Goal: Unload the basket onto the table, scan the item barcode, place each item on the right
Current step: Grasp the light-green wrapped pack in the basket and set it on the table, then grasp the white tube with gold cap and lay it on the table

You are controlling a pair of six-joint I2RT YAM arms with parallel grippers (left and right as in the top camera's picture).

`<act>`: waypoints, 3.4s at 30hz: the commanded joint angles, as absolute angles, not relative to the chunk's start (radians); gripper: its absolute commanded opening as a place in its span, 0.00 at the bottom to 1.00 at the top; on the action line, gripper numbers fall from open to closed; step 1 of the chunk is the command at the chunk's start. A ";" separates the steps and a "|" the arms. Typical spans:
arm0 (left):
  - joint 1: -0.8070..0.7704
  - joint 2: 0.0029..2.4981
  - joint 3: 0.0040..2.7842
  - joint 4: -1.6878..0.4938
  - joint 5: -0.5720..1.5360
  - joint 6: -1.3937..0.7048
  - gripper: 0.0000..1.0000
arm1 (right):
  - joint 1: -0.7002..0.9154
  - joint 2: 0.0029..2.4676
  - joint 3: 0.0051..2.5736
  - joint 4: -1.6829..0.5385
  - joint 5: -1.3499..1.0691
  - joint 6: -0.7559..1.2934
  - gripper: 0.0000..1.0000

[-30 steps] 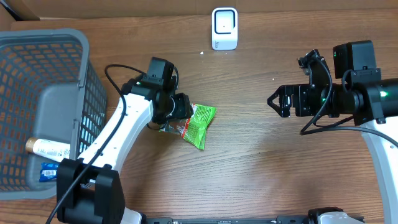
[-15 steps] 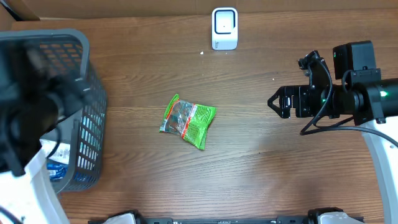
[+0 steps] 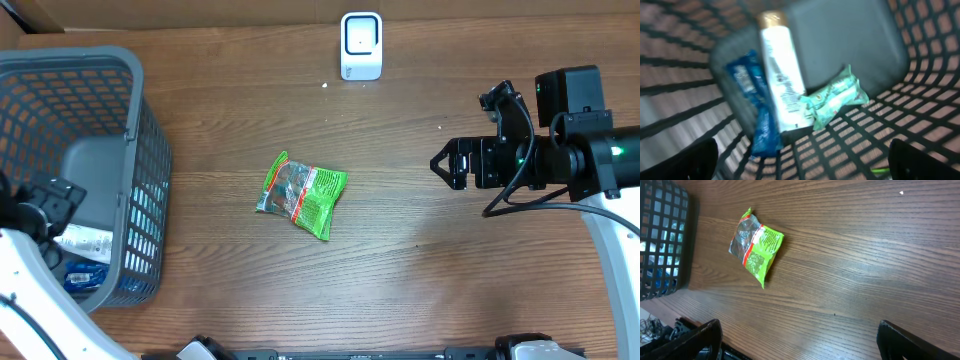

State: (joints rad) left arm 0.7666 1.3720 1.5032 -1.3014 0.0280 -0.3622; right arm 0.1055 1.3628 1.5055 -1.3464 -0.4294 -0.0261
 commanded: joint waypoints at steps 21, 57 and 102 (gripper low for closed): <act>0.619 1.934 1.350 -1.062 0.058 -0.204 0.04 | 0.110 1.360 1.531 -1.341 -0.428 -0.030 0.99; -0.426 1.869 1.845 -1.318 0.259 -0.387 0.04 | 0.109 1.362 1.523 -1.341 -0.375 0.005 0.90; 0.682 1.531 1.517 -1.301 -0.149 -0.485 0.78 | 0.050 1.370 1.497 -1.368 -0.360 0.041 0.96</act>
